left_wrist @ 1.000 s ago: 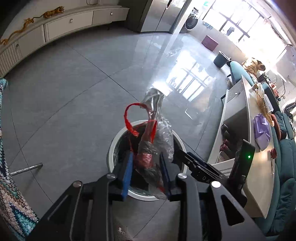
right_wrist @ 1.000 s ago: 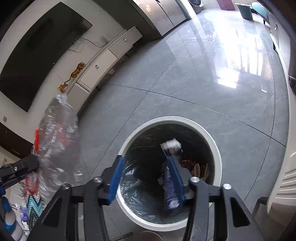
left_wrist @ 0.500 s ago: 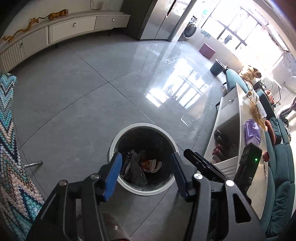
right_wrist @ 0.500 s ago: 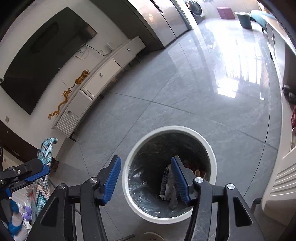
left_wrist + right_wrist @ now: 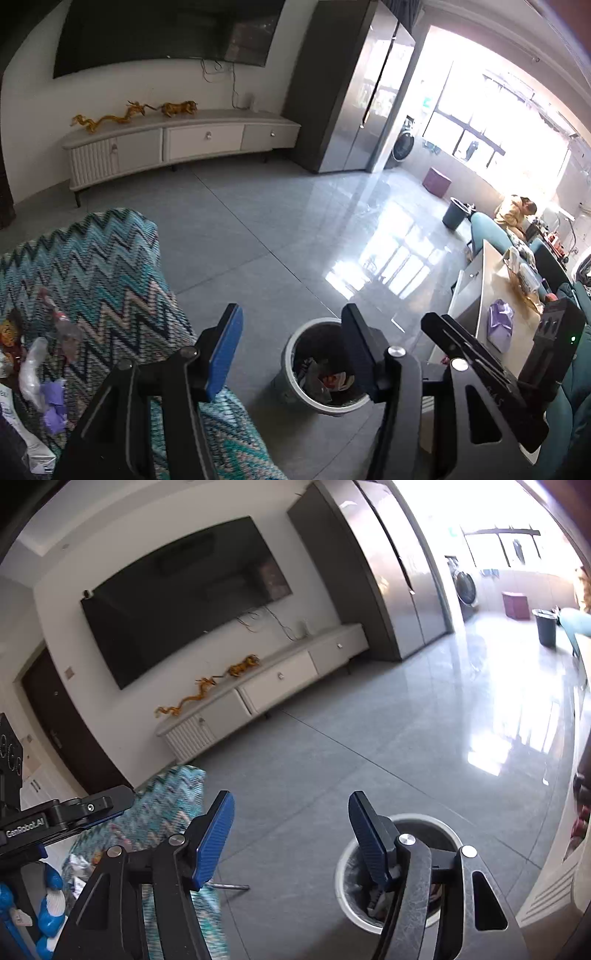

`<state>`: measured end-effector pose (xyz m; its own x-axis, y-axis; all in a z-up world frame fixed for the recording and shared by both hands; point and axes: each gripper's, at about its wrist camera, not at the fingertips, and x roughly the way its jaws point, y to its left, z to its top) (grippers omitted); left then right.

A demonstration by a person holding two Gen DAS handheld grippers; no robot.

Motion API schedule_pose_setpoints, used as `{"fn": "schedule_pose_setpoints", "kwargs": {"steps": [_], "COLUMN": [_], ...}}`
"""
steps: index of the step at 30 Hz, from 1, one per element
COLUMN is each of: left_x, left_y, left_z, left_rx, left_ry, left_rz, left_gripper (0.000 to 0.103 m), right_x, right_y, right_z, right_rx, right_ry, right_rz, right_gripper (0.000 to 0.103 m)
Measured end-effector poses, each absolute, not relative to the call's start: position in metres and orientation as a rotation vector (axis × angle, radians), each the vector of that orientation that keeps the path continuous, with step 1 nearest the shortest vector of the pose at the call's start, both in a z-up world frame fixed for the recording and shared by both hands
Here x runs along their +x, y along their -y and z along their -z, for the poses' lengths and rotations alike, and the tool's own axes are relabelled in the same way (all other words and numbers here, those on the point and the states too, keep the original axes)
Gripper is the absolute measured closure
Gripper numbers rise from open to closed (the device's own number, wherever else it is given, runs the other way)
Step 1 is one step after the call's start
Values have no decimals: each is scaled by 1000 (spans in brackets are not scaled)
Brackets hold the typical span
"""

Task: Collect trash
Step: 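Move both open tools back over the blanket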

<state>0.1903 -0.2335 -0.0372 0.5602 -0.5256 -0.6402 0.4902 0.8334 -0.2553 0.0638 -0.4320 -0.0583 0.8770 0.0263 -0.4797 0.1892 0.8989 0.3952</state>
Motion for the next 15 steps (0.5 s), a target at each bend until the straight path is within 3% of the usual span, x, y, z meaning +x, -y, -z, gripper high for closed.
{"fn": "schedule_pose_setpoints", "kwargs": {"steps": [2, 15], "left_x": [185, 141], "left_y": [202, 42], "left_z": [21, -17], "left_rx": [-71, -115], "left_ry": [-723, -559], "left_rz": [562, 324], "left_gripper": [36, 31], "right_x": [61, 51], "right_y": [416, 318], "right_z": [43, -21], "right_rx": [441, 334], "right_ry": [-471, -347], "right_rz": [61, -93], "right_gripper": [40, 34]}}
